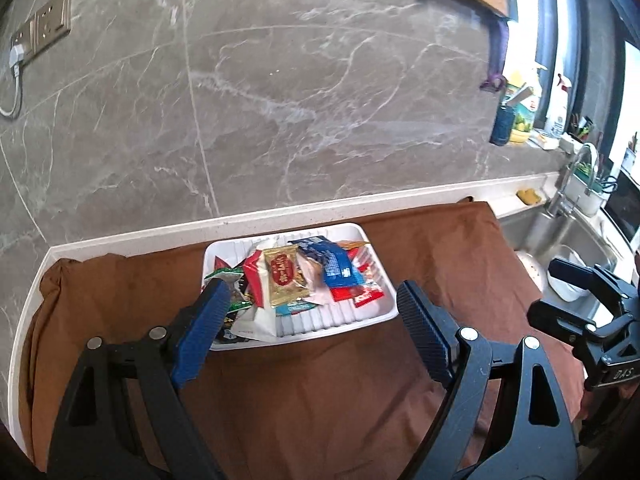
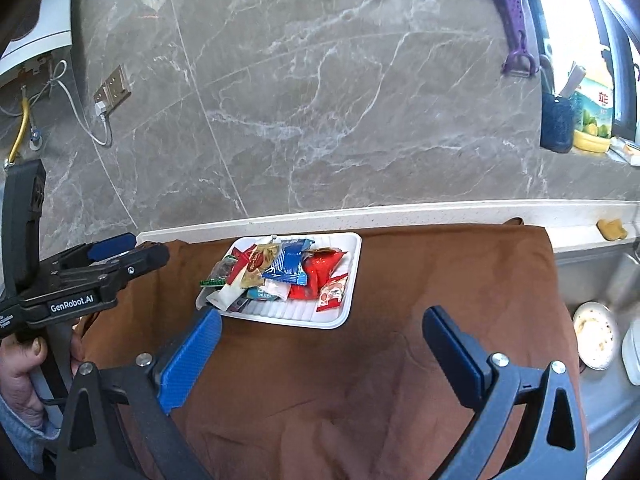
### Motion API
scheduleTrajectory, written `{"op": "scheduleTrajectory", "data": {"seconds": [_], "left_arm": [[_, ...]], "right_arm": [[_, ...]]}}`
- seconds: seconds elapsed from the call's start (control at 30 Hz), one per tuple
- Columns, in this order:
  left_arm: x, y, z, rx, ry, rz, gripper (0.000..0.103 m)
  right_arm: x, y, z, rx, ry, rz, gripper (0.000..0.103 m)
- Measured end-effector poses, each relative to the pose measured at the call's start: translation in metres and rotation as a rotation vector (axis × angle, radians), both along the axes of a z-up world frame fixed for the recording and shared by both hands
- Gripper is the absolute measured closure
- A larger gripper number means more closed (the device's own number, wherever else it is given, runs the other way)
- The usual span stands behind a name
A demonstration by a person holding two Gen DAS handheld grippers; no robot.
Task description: Organize snacks
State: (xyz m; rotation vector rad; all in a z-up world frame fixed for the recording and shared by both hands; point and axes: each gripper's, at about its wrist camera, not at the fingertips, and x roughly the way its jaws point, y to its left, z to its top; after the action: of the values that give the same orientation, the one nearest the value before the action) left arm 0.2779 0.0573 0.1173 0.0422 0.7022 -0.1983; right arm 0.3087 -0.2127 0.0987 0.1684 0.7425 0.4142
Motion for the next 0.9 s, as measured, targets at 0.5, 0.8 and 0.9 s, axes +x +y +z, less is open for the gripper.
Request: {"op": "scheduleTrajectory", "data": {"seconds": [0.5, 0.8, 0.9], "left_arm": [[-0.032, -0.007, 0.013, 0.009, -0.026, -0.011, 0.018], [-0.044, -0.004, 0.019, 0.010, -0.043, -0.015, 0.018], [-0.046, -0.004, 0.021, 0.010, -0.044, -0.019, 0.018]], "right_arm": [[-0.027, -0.004, 0.006, 0.019, -0.017, 0.014, 0.000], [-0.041, -0.007, 0.011, 0.027, -0.025, 0.012, 0.000], [-0.045, -0.008, 0.012, 0.026, -0.030, 0.008, 0.000]]}}
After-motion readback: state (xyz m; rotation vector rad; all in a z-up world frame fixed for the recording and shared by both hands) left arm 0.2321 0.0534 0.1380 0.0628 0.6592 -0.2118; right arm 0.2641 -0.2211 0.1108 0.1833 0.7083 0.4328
